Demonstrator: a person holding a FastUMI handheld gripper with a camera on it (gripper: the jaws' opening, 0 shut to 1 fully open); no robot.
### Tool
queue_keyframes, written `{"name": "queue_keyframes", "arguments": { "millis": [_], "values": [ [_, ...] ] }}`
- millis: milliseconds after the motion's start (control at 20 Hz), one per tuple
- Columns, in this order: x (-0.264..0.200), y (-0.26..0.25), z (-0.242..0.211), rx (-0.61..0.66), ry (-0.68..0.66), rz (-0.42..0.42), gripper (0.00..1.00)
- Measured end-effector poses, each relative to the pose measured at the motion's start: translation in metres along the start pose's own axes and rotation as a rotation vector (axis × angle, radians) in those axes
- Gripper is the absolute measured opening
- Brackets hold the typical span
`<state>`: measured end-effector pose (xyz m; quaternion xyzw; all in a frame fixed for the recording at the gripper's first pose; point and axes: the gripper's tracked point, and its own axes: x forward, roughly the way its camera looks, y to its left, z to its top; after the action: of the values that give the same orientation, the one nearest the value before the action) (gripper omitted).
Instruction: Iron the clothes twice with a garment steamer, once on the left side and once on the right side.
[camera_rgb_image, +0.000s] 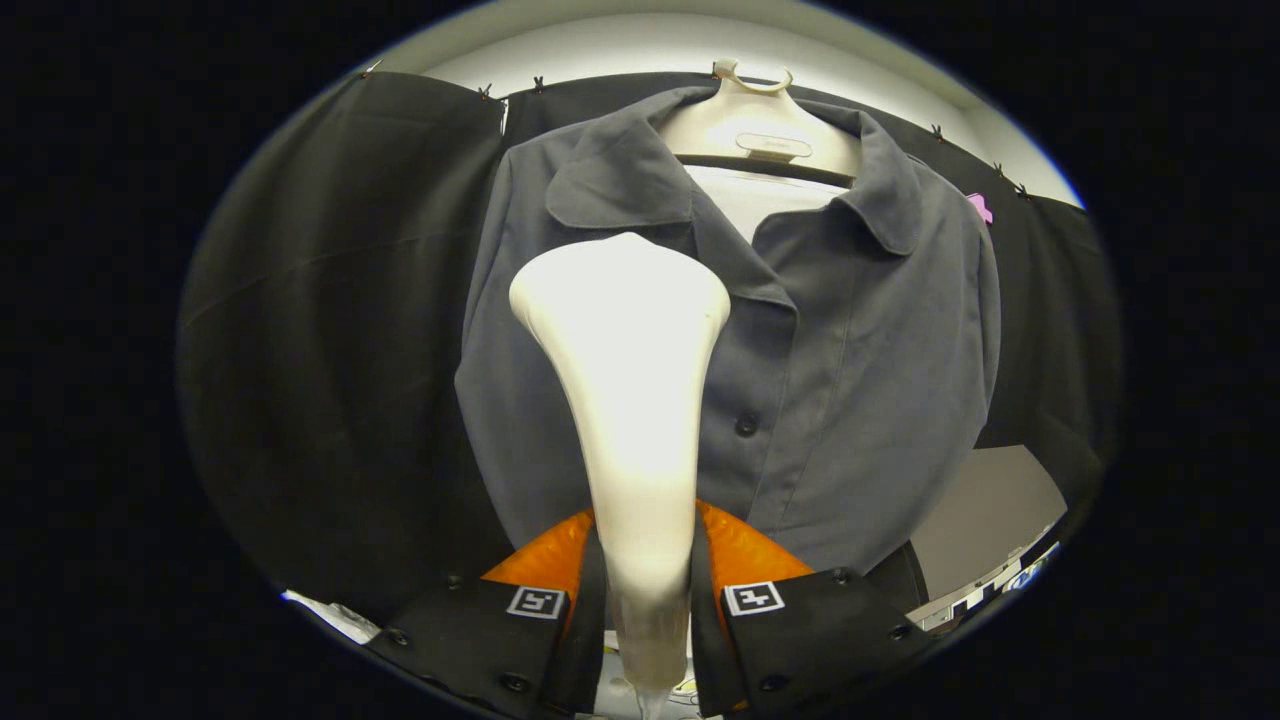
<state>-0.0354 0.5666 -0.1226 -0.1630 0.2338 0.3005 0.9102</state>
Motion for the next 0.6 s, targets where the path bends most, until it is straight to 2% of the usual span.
{"name": "queue_keyframes", "arguments": {
  "millis": [600],
  "values": [
    [0.018, 0.003, -0.075, 0.029, 0.112, 0.021, 0.44]
  ]
}}
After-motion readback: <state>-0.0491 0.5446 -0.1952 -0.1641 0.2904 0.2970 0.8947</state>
